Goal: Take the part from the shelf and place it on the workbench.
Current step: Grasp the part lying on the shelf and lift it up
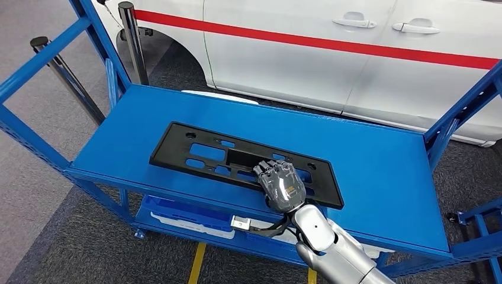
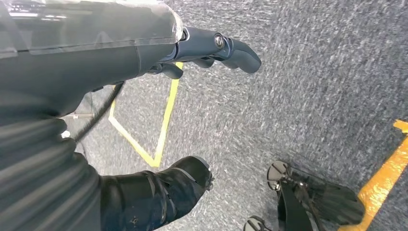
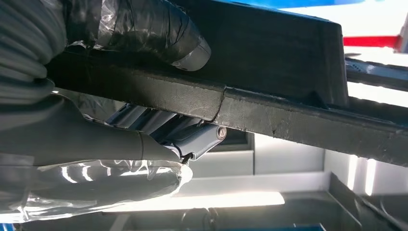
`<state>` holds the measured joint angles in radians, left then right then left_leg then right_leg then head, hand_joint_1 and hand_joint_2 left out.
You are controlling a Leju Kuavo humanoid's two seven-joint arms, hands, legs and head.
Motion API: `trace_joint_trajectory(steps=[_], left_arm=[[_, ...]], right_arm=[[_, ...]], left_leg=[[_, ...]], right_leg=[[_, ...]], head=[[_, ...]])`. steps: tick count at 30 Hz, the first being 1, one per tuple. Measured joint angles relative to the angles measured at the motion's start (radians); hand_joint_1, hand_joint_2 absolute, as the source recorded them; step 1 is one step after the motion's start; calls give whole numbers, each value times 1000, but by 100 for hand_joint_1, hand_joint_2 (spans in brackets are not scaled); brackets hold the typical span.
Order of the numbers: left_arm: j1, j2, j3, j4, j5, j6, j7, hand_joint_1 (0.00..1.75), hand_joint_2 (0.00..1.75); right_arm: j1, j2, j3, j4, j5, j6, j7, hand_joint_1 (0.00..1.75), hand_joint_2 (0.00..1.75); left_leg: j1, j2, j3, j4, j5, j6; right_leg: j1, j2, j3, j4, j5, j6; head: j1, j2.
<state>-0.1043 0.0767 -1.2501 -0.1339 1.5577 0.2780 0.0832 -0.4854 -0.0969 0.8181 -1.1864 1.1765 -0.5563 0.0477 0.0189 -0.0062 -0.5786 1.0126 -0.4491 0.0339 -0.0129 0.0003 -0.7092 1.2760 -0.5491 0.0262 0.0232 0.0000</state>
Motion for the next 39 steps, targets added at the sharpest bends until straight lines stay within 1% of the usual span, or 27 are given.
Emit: trace_joint_trajectory(steps=[2, 4, 6, 8, 10, 12, 13, 14, 15, 18, 19, 20, 22, 23, 24, 25, 27, 28, 29, 30, 31, 32, 34, 35, 37, 38, 39], left_arm=[[-1, -2, -3, 0, -1, -1, 1, 0, 175], [-3, -3, -7, 0, -1, -2, 3, 0, 175], [-5, -4, -12, 0, -1, -3, 6, 0, 175], [-5, -4, -16, 0, -1, -4, 7, 0, 175], [-5, -6, -19, 0, -1, -5, 8, 0, 175], [-6, -6, -21, 0, 0, -6, 8, 0, 175], [-6, -6, -21, 0, 0, -6, 8, 0, 175], [-5, -6, -22, 0, 0, -8, 8, 0, 175], [-5, -6, -22, 0, 0, -9, 8, 0, 175], [-9, -6, -23, 0, 1, -12, 8, 0, 175], [-11, -6, -23, 0, 0, -13, 8, 0, 175], [-12, -5, -23, 0, 0, -13, 8, 0, 175], [-11, -6, -23, 0, 0, -15, 8, 0, 175], [-11, -6, -24, 0, 0, -15, 8, 0, 175], [-12, -6, -24, 0, 0, -15, 8, 0, 175], [-12, -6, -24, 0, 0, -16, 8, 0, 175], [-12, -6, -24, 0, 0, -17, 8, 0, 175], [-12, -6, -24, 0, 0, -17, 8, 0, 175], [-11, -6, -24, 0, 0, -17, 8, 0, 175], [-11, -6, -25, 0, 0, -18, 8, 0, 175], [-11, -6, -25, 0, 0, -19, 8, 0, 175], [-11, -6, -25, 0, 0, -19, 8, 0, 175], [-12, -6, -26, 0, 0, -21, 7, 0, 175], [-12, -6, -27, 0, 0, -21, 6, 0, 175], [-11, -6, -29, 0, 1, -21, 5, 0, 175], [-10, -6, -31, 0, 1, -21, 5, 0, 175], [-9, -6, -32, 0, 2, -21, 4, 0, 175]], right_arm=[[13, 2, -11, -16, 21, -17, -1, 169, 175], [23, 4, -22, -31, 41, -32, -2, 169, 175], [34, 5, -30, -41, 57, -38, -3, 169, 175], [42, 6, -37, -47, 69, -40, -3, 169, 175], [47, 9, -43, -53, 78, -45, -3, 169, 175], [53, 12, -47, -58, 84, -48, -5, 169, 175], [58, 12, -48, -59, 86, -48, -5, 169, 175], [62, 13, -49, -60, 88, -48, -6, 169, 175], [66, 13, -50, -60, 90, -48, -6, 169, 175], [70, 13, -56, -67, 94, -49, -8, 169, 175], [71, 13, -59, -70, 94, -49, -8, 169, 175], [71, 14, -61, -71, 94, -49, -9, 169, 175], [73, 14, -64, -72, 94, -49, -10, 169, 175], [75, 14, -65, -73, 94, -48, -11, 169, 175], [76, 14, -66, -73, 94, -48, -13, 169, 175], [78, 14, -68, -74, 94, -48, -14, 169, 175], [81, 14, -71, -74, 94, -48, -15, 169, 175], [83, 14, -72, -74, 94, -48, -16, 169, 175], [85, 13, -72, -74, 94, -48, -16, 169, 175], [87, 13, -73, -74, 93, -48, -16, 169, 175], [88, 13, -73, -74, 93, -48, -16, 169, 175], [88, 13, -74, -75, 93, -48, -16, 169, 175], [89, 13, -75, -77, 93, -48, -19, 169, 175], [89, 13, -77, -79, 93, -48, -20, 169, 175], [91, 13, -80, -80, 93, -47, -22, 169, 175], [91, 13, -81, -80, 93, -47, -22, 169, 175], [92, 14, -82, -80, 93, -47, -22, 169, 175]], left_leg=[[-2, -1, 0, 8, -4, -5], [-6, -1, -5, 16, -6, -13], [-7, -1, -9, 16, -4, -22], [-5, 0, -15, 27, -19, -32], [-3, 2, -40, 99, -81, -41], [-2, 2, -82, 224, -156, -46], [-2, 2, -94, 270, -176, -48], [-2, 2, -90, 282, -178, -48], [-2, 2, -66, 255, -163, -46], [-5, 2, 58, 52, -98, -36], [-8, 1, 79, 12, -88, -32], [-11, 0, 83, -1, -85, -28], [-13, 1, 76, -2, -66, -18], [-11, 3, 71, -6, -54, -12], [-8, 6, 63, -11, -41, -3], [-5, 9, 52, -14, -28, 3], [-6, 12, 24, -13, -6, 10], [-7, 13, 9, -11, 3, 9], [-7, 13, -7, -8, 12, 8], [-7, 13, -22, -4, 20, 6], [-7, 14, -36, 2, 27, 3], [-6, 14, -47, 8, 32, -1], [-9, 13, -63, 17, 43, -11], [-10, 12, -66, 18, 49, -17], [-10, 11, -70, 14, 64, -30], [-9, 10, -75, 18, 60, -36], [-7, 10, -84, 31, 41, -42]], right_leg=[[2, 0, 63, -136, 70, -7], [5, 1, 99, -221, 98, -15], [7, 3, 99, -231, 98, -22], [3, 2, 97, -238, 106, -36], [0, -1, 91, -243, 116, -50], [2, -2, 80, -243, 125, -55], [3, -2, 72, -242, 130, -55], [4, -2, 65, -240, 135, -55], [5, -2, 57, -238, 140, -53], [6, -2, 40, -232, 156, -43], [6, -2, 38, -231, 162, -37], [6, -3, 38, -233, 168, -30], [5, -2, 36, -239, 182, -18], [4, 0, 32, -236, 175, -13], [3, 1, 23, -219, 150, -9], [2, 2, 10, -184, 108, -6], [-1, 2, -18, -67, 7, 0], [-1, 2, -25, -11, -22, 3], [-2, 2, -20, 22, -28, 4], [-2, 1, 2, 21, -14, 5], [-2, 1, 41, -15, 9, 4], [-2, 1, 91, -77, 26, 2], [2, 1, 174, -198, 28, -9], [5, 2, 192, -231, 22, -14], [8, 3, 188, -242, 30, -29], [6, 1, 181, -245, 39, -37], [5, 0, 171, -246, 50, -47]], head=[[0, 0], [0, 0], [-1, 0], [-1, 0], [-1, 0], [-2, 0], [-2, 0], [-2, 0], [-2, 0], [-1, 0], [-1, 0], [-1, 0], [-1, 0], [0, 0], [0, 0], [1, 0], [3, 0], [2, 0], [2, 0], [2, 0], [2, 0], [2, 0], [2, 0], [2, 0], [2, 0], [2, 0], [2, 0]])
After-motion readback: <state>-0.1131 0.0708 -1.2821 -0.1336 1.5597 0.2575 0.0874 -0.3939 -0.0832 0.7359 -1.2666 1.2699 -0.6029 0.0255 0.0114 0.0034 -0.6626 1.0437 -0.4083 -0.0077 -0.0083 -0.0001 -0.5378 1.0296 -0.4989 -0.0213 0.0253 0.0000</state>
